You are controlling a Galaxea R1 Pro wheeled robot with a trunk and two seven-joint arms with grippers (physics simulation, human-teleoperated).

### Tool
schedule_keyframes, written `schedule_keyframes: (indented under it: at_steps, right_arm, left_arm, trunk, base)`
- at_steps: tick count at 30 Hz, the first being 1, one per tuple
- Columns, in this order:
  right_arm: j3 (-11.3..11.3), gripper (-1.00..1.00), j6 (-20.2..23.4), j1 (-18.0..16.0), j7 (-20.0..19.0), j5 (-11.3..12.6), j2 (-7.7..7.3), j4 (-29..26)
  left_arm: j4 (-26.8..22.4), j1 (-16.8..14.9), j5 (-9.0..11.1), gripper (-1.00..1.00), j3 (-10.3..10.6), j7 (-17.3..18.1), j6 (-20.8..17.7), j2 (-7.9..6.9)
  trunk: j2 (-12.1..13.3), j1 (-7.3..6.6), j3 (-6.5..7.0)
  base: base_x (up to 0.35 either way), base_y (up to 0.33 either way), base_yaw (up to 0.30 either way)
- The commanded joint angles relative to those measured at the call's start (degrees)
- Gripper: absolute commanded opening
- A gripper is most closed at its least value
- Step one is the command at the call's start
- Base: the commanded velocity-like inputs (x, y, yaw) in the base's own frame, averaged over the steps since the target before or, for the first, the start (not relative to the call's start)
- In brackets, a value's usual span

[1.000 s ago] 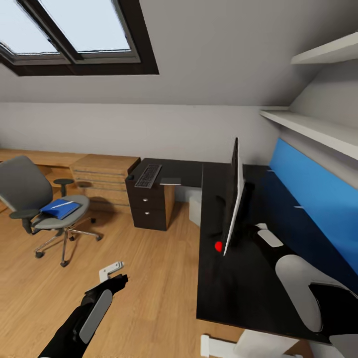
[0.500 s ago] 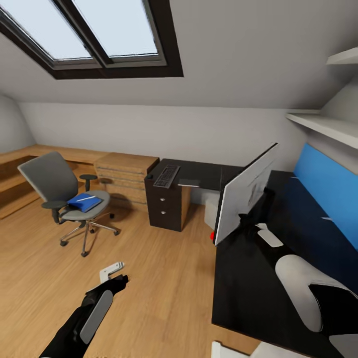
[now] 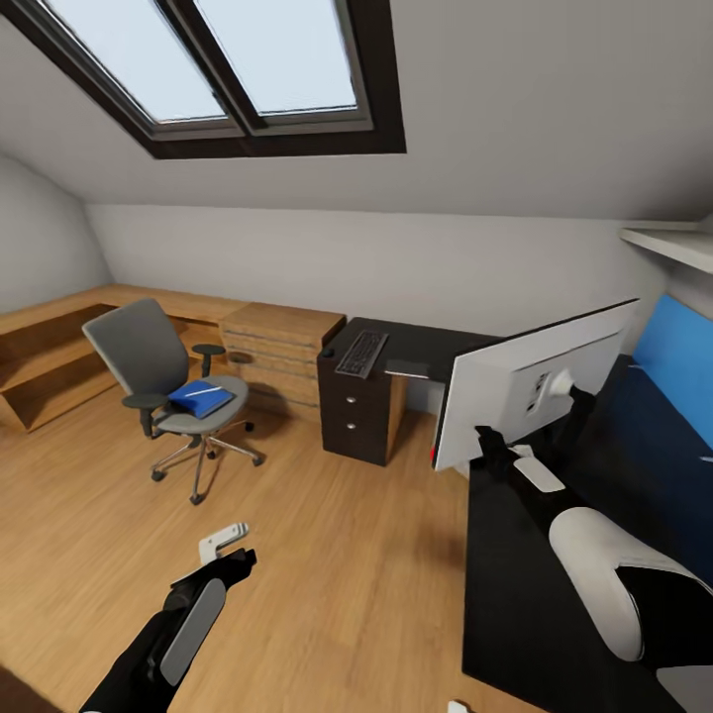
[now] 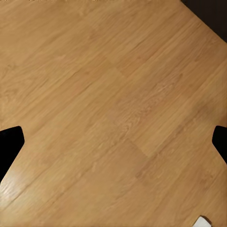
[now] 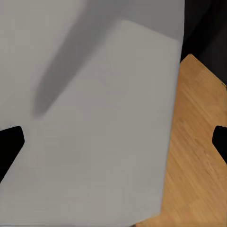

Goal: In the bedroom, organize the workspace by keeping the computer under the desk, ensuring the monitor is on the desk, placing the keyboard on the desk next to the monitor, placing the mouse on the desk next to the keyboard, moving the folder from the swivel chair onto the desk next to the mouse, stacking the notebook on top of the folder with the pen on top of the notebook, and positioning the swivel chair next to the desk.

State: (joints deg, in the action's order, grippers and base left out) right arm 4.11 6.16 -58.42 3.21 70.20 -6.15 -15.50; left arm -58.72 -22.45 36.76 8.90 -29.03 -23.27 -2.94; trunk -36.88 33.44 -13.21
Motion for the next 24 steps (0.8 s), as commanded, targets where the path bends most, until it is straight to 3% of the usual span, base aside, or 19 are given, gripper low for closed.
schedule_keyframes:
  at_steps: [1,15,24]
  right_arm:
    - [0.4,1.00,0.3,0.0,0.3,0.1,0.02,-0.1]
    - [0.4,1.00,0.3,0.0,0.3,0.0,0.00,-0.1]
    - [0.3,1.00,0.3,0.0,0.3,0.0,0.00,-0.1]
  left_arm:
    - [-0.1,0.0,0.5,1.00,0.2,-0.5,0.0,-0.07]
    - [0.2,0.0,0.5,1.00,0.3,-0.5,-0.1,0.04]
    - [0.4,0.0,0.5,1.00,0.2,-0.5,-0.1,0.04]
  trunk:
    - [-0.1,0.03,-0.09]
    - [-0.1,0.03,-0.09]
    - [-0.1,0.03,-0.09]
  base:
    - [0.185,0.122,0.007]
    - [0.116,0.064,-0.003]
    - [0.006,0.003,-0.203]
